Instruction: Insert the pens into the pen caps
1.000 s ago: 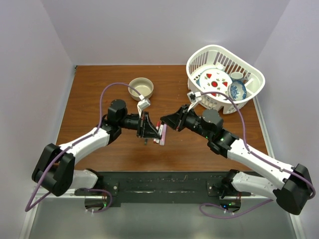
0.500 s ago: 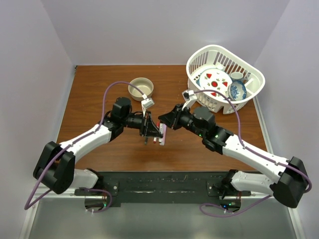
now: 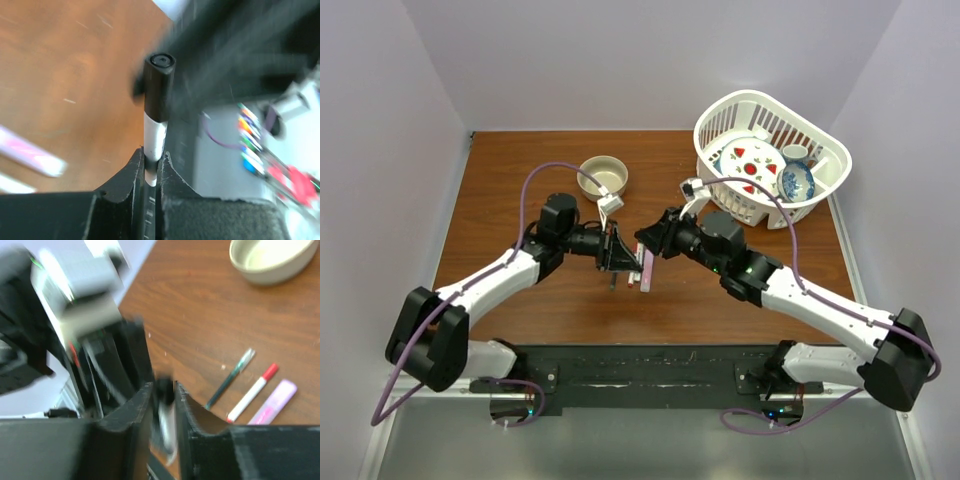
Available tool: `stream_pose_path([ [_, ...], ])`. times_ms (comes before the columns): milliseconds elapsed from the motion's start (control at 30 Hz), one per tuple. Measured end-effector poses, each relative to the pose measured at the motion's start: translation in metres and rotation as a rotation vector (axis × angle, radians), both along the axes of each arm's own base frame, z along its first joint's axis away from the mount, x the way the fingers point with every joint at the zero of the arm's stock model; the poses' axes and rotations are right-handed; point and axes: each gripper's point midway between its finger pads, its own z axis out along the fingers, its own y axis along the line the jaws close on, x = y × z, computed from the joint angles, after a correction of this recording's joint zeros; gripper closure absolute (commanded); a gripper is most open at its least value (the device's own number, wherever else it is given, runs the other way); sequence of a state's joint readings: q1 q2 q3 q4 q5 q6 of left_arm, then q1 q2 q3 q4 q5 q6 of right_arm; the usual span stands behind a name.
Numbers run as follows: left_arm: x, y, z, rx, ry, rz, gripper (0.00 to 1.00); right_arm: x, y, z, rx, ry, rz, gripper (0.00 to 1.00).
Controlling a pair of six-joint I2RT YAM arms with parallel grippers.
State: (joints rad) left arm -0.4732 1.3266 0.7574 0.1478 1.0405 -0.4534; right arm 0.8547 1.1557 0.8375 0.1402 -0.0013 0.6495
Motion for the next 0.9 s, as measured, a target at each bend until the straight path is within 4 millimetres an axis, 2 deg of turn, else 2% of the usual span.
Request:
stream_pose_path([
  [100,0.026,0.009,0.005,0.023,-0.065,0.134,1.00,-0.010,0.003,-0.013,-0.035,0.056,0.014,0.54],
  [133,0.036,0.015,0.005,0.039,-0.086,0.186,1.00,-0.015,0.004,-0.018,-0.052,0.074,0.024,0.42],
  [200,0.050,0.025,0.002,0.078,-0.105,0.274,1.00,-0.023,0.004,-0.023,-0.077,0.096,0.032,0.34],
  [300,0.056,0.036,-0.005,0.136,-0.108,0.350,1.00,-0.023,-0.009,-0.014,-0.087,0.075,-0.010,0.22],
  [333,0.057,0.039,-0.008,0.155,-0.105,0.368,1.00,-0.023,-0.014,-0.008,-0.080,0.065,-0.022,0.12],
  [400,0.060,0.047,-0.020,0.217,-0.091,0.415,1.00,-0.022,-0.025,0.007,-0.062,0.031,-0.056,0.04],
  [500,0.071,0.065,-0.048,0.371,-0.043,0.504,1.00,-0.024,-0.041,0.022,-0.052,-0.010,-0.098,0.01],
  [567,0.082,0.077,-0.067,0.482,-0.014,0.554,1.00,-0.022,-0.051,0.022,-0.073,-0.020,-0.134,0.01],
  [700,0.092,0.100,-0.101,0.662,0.041,0.608,1.00,-0.021,-0.065,0.008,-0.136,-0.014,-0.174,0.01],
  [800,0.089,0.112,-0.123,0.760,0.087,0.615,1.00,-0.022,-0.074,-0.003,-0.191,-0.003,-0.192,0.01],
  [900,0.084,0.120,-0.143,0.831,0.138,0.610,0.95,-0.023,-0.079,-0.018,-0.253,0.019,-0.198,0.01],
])
